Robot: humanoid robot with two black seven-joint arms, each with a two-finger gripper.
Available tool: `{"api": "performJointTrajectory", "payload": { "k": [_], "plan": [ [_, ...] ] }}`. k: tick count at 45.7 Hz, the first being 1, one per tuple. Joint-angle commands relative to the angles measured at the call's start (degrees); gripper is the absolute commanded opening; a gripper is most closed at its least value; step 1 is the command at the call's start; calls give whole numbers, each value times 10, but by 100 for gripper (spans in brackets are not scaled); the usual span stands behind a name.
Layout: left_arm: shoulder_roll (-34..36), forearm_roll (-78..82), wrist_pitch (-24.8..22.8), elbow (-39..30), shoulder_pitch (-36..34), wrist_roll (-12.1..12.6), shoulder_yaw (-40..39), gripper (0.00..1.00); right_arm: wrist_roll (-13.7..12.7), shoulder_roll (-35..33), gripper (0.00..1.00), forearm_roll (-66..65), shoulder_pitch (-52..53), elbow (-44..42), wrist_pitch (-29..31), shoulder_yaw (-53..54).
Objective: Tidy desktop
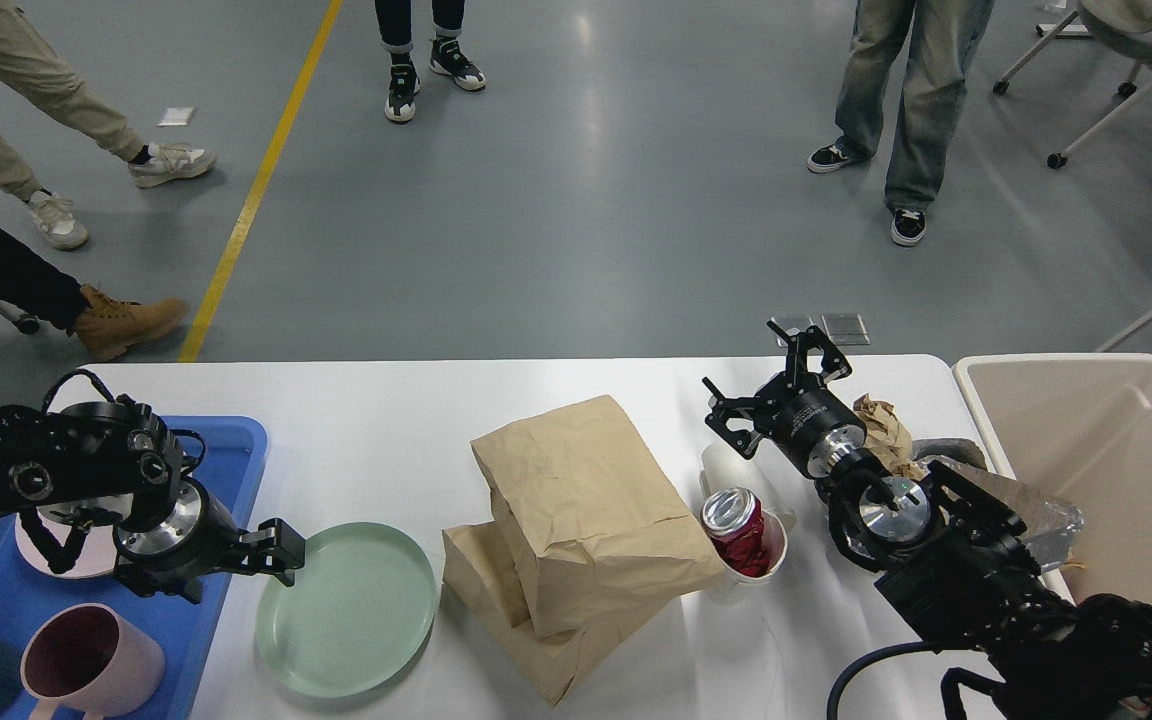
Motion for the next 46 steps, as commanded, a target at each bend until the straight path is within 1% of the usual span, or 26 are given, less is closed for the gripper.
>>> {"api": "performJointTrajectory", "payload": {
  "k": [1,8,14,31,43,46],
  "plan": [
    [-18,-1,2,10,19,0,-12,95,0,0,100,0,0,0,0,0],
    [-26,-1,3,18,33,0,-12,95,0,0,100,0,0,0,0,0],
    [-35,-1,2,43,50,0,-12,95,0,1,100,0,0,0,0,0],
    [-41,-2,6,64,66,-2,-18,94,0,0,100,0,0,0,0,0],
    [-47,1,14,64,71,-2,-18,81,0,0,100,0,0,0,0,0],
    [-51,1,12,64,71,-1,-17,76,0,0,100,0,0,0,0,0]
  ]
}}
